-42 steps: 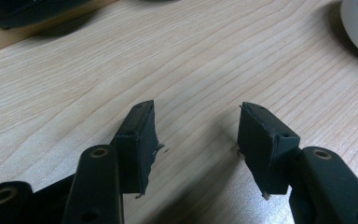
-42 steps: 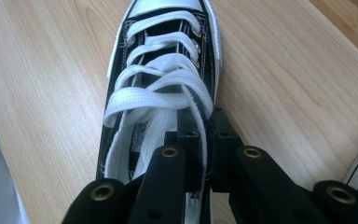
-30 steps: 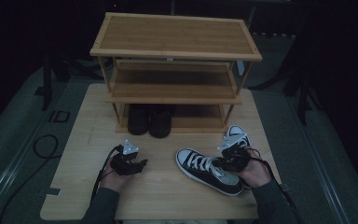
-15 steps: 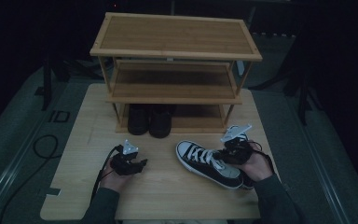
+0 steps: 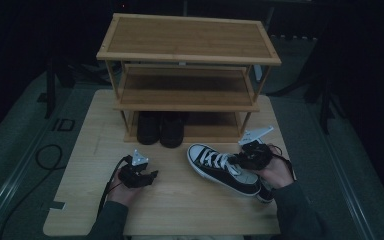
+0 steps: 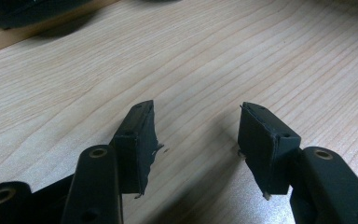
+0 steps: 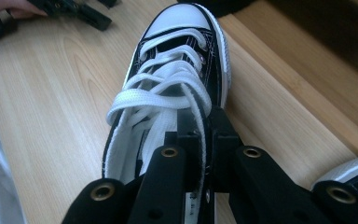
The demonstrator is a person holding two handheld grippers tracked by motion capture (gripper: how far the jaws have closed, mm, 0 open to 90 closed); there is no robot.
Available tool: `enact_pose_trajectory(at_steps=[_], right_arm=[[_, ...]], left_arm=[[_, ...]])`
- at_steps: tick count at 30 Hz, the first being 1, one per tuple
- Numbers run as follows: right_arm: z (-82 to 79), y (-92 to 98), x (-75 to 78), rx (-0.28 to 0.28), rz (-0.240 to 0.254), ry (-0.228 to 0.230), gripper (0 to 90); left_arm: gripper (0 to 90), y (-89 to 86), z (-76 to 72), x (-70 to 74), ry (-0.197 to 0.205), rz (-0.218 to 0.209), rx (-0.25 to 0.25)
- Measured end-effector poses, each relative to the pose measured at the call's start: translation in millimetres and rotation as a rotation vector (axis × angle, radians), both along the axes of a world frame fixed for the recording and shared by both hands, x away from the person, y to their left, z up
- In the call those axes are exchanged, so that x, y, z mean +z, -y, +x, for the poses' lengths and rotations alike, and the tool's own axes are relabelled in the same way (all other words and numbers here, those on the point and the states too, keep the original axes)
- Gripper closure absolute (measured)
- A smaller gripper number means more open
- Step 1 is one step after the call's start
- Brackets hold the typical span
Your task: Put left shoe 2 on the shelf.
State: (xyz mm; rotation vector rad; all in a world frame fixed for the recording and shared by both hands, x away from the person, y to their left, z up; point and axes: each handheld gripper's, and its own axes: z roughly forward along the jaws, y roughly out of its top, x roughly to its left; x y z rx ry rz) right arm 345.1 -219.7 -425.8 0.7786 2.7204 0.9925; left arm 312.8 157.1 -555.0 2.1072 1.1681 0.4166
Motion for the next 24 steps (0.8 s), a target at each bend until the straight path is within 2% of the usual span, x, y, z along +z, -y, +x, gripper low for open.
enact_pose_trajectory(at_steps=[7,24], right_arm=[[5.7,-1.1,10.2,0.005,0.035,0.005,86.5],[16.5,-6.6,32.7,0.0,0.064,0.028,86.5]], left_arm=[[46.7,0.1,0.0,0.0,0.0,0.001,-0.001],[46.7,0.1,0.0,-0.1,0.001,0.0,0.0]])
